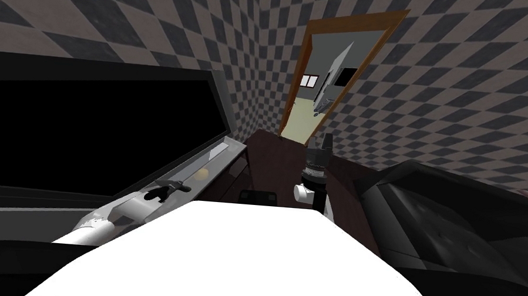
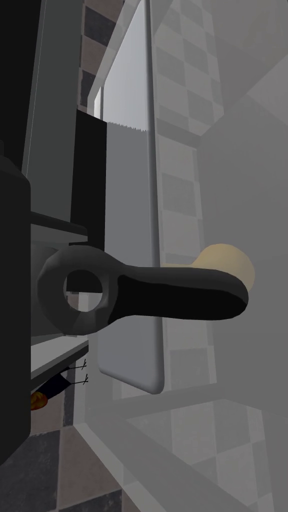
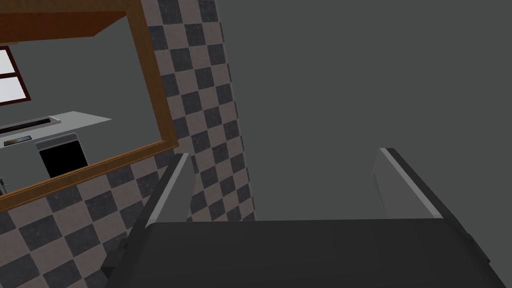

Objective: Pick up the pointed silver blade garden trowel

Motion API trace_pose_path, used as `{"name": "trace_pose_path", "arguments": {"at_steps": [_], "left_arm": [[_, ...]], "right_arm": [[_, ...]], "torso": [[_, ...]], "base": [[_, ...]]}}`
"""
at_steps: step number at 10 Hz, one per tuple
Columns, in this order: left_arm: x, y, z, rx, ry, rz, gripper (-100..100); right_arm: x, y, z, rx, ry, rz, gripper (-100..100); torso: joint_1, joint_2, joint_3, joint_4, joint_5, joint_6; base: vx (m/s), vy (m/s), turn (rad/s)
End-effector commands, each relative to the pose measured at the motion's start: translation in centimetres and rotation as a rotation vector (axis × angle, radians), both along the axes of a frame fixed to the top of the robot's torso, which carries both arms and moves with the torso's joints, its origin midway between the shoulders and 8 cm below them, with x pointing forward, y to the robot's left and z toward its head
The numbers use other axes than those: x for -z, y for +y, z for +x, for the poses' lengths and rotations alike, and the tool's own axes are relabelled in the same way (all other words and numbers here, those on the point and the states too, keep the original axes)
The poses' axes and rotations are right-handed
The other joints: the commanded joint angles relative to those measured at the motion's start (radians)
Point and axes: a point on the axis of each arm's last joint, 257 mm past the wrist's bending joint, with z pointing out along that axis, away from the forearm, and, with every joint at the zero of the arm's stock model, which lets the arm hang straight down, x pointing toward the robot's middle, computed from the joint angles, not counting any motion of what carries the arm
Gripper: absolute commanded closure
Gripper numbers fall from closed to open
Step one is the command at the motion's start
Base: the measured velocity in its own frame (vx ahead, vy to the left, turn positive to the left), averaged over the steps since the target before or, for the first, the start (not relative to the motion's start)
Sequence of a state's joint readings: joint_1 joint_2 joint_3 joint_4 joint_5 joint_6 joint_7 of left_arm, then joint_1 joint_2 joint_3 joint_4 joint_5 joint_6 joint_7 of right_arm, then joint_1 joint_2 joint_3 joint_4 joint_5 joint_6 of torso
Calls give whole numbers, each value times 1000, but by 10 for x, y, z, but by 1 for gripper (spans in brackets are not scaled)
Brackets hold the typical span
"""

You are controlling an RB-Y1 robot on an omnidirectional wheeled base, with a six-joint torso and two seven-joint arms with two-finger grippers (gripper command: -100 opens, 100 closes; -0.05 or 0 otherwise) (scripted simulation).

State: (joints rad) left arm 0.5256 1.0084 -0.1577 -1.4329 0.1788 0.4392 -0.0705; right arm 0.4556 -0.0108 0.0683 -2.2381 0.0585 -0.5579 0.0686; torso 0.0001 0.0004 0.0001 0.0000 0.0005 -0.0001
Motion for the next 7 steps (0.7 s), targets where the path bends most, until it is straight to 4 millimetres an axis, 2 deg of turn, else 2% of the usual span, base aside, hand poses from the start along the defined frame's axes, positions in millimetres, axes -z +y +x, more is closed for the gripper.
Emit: {"name": "trace_pose_path", "arguments": {"at_steps": [1, 2, 3, 5, 6, 7], "left_arm": [[0, 0, 0, 0, 0, 0, 100], [0, 0, 0, 0, 0, 0, 0], [-7, -1, 2, 8, 0, -1, 100], [-14, -3, 5, 16, 1, -1, 100], [-11, -3, 4, 15, 0, -1, 100], [-12, -3, 4, 14, 1, -1, 0]], "right_arm": [[0, 0, 0, 0, 0, 0, 0], [0, 0, 0, 0, 0, 0, 0], [0, 0, 0, 0, 0, 0, 0], [0, 0, 0, 0, 0, 0, 0], [0, 0, 0, 0, 0, 0, 0], [0, 0, 0, 0, 0, 0, 0]], "torso": [[0, 0, 0, 0, 0, 0], [0, 0, 0, 0, 0, 0], [0, 0, 0, 0, 0, 0], [-4, 2, 1, 0, -1, -1], [-4, 2, 1, 0, -1, -1], [-2, 1, 1, 0, -1, 0]], "base": [[0, 0, 0], [0, 0, 0], [-14, -29, 55], [-21, -46, 62], [-10, -17, 14], [0, 0, 0]]}}
